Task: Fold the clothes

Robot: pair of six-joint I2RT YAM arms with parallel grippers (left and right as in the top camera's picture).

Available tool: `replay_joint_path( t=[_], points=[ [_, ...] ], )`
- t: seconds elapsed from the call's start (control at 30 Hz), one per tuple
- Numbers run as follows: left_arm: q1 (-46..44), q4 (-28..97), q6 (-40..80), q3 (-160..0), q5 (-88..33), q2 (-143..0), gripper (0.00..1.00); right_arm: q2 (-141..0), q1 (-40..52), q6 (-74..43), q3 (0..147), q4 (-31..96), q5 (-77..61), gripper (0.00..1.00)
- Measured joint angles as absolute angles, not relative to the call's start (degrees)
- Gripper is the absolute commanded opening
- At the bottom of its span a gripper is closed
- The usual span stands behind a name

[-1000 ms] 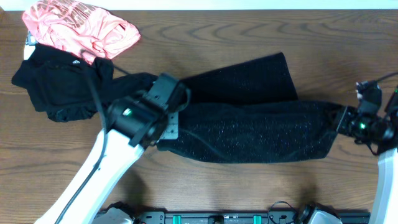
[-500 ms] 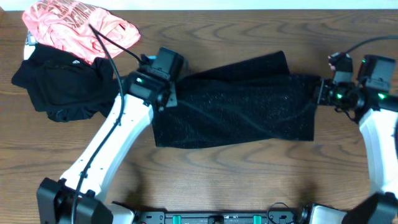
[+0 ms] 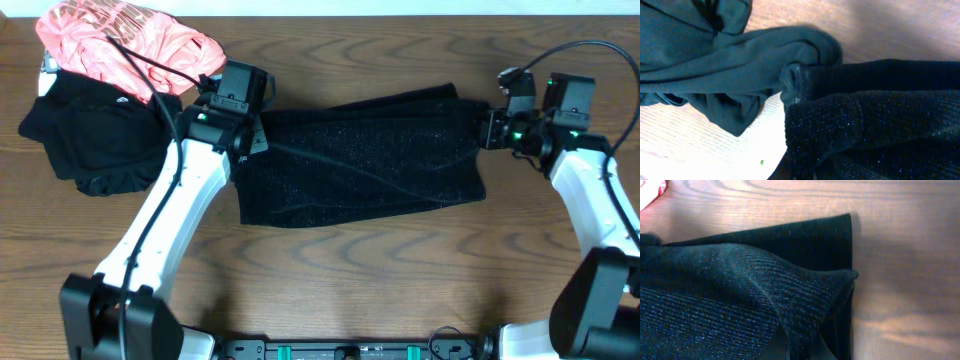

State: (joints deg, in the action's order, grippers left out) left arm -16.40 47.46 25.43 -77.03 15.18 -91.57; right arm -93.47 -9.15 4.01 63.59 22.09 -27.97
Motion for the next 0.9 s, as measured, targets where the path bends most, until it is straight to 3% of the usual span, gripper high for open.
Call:
replay_joint_path(
  t=[0.73, 0.77, 0.8, 0.83, 0.87, 0.9],
  points=[
    [-13.6, 35.7, 25.5, -77.0, 16.4, -106.5, 0.06, -108.4, -4.1, 4.2, 63.7, 0.3, -21.1, 0.01],
    [-13.4, 35.6, 25.5, -77.0, 16.2, -106.7, 0.07, -108.6, -4.1, 4.2, 63.7, -0.4, -21.2, 0.08],
    [-13.2, 35.6, 25.4, -77.0, 15.9, -106.7, 0.29, -108.7, -4.1, 4.1, 63.7, -0.9, -21.2, 0.29],
    [-13.0, 35.6, 25.1, -77.0, 15.7, -106.7, 0.54, -108.7, -4.1, 4.3, 63.7, -1.3, -21.1, 0.62],
    [-12.8, 35.6, 25.3, -77.0, 16.2, -106.7, 0.84, -108.8, -4.1, 4.2, 63.7, -1.8, -20.6, 0.87],
    [-12.3, 35.6, 25.3, -77.0, 16.9, -106.7, 0.98, -108.8, -4.3, 4.2, 63.7, -2.5, -19.2, 0.99]
  ],
)
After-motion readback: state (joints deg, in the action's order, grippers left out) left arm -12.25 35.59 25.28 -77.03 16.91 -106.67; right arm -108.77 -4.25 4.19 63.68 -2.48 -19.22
